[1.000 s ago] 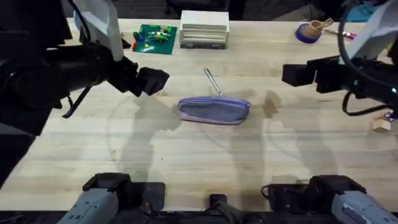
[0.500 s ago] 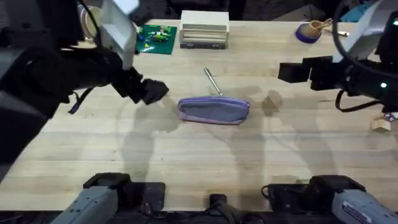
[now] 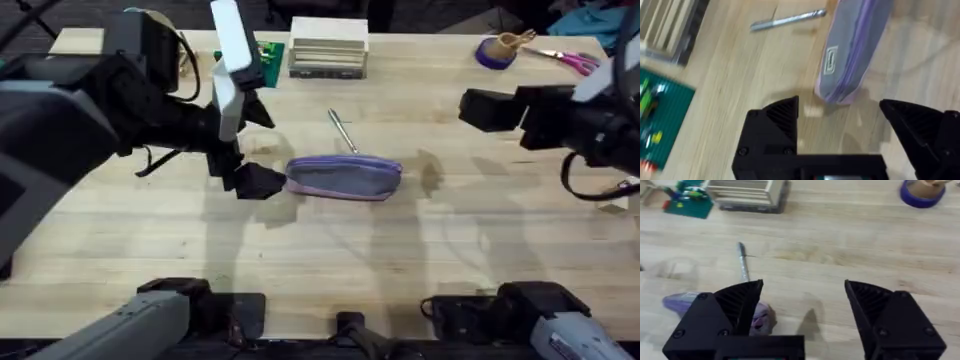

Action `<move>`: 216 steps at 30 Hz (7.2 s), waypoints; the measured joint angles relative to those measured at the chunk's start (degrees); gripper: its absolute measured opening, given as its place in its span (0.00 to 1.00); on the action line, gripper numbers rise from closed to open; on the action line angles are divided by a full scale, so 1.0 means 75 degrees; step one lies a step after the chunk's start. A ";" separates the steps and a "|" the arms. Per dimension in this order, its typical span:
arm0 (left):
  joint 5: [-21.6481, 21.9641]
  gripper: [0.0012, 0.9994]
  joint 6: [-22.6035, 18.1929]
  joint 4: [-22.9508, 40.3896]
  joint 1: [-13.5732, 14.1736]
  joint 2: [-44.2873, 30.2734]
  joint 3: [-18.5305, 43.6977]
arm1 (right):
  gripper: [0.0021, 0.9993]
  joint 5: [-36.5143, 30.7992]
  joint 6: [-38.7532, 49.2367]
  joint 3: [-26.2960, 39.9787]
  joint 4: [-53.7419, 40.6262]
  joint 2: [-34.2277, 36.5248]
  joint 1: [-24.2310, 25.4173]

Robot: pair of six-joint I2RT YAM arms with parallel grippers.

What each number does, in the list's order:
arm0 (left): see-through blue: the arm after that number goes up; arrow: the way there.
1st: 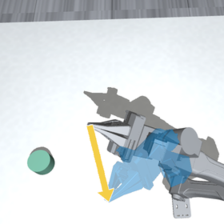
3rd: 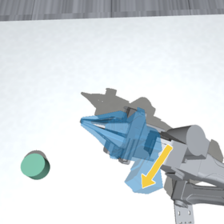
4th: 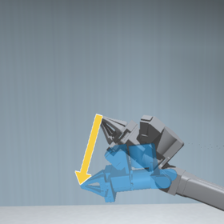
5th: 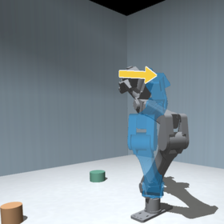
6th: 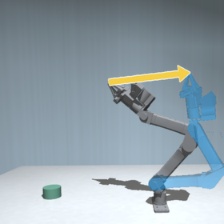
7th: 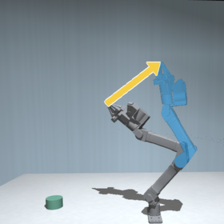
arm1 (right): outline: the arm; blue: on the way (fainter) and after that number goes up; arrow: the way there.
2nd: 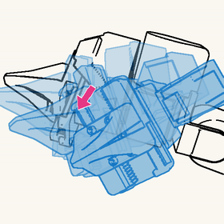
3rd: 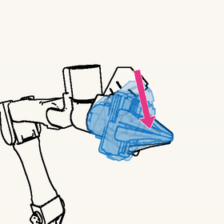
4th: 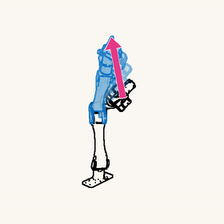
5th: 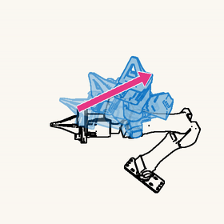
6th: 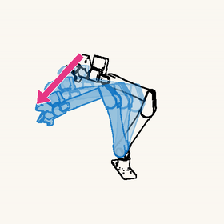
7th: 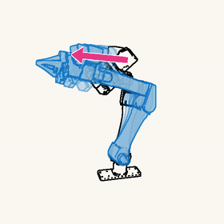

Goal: Unzip the bag, pick up the pens from the table one at a time and place them inside, then zip the bag closed.

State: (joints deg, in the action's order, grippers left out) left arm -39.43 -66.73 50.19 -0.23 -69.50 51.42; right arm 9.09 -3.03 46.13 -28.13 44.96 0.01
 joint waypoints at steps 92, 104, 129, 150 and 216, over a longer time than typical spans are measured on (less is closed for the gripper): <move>-0.1910 0.04 -0.1164 -0.0489 0.0012 -0.2955 0.0003 | 1.00 0.5163 0.0325 0.0003 -0.2227 0.1705 0.1990; -0.1910 0.04 -0.1164 -0.0489 0.0012 -0.2954 0.0003 | 1.00 0.5745 0.0503 0.0023 -0.3082 0.3352 0.2174; -0.1910 0.04 -0.1164 -0.0492 0.0012 -0.2957 0.0003 | 1.00 0.5772 0.0697 0.0035 -0.2589 0.3959 0.1427; -0.1910 0.04 -0.1164 -0.0492 0.0012 -0.2957 0.0003 | 1.00 0.6235 0.0756 0.0035 -0.1491 0.5848 0.0778; -0.1887 0.04 -0.1164 -0.0492 -0.0001 -0.2957 0.0003 | 0.08 0.7096 0.0517 0.0026 -0.1595 0.5501 0.0466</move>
State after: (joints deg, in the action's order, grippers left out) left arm -53.58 -75.46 46.50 -0.24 -91.68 51.44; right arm 62.31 0.85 46.33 -40.09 86.22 3.51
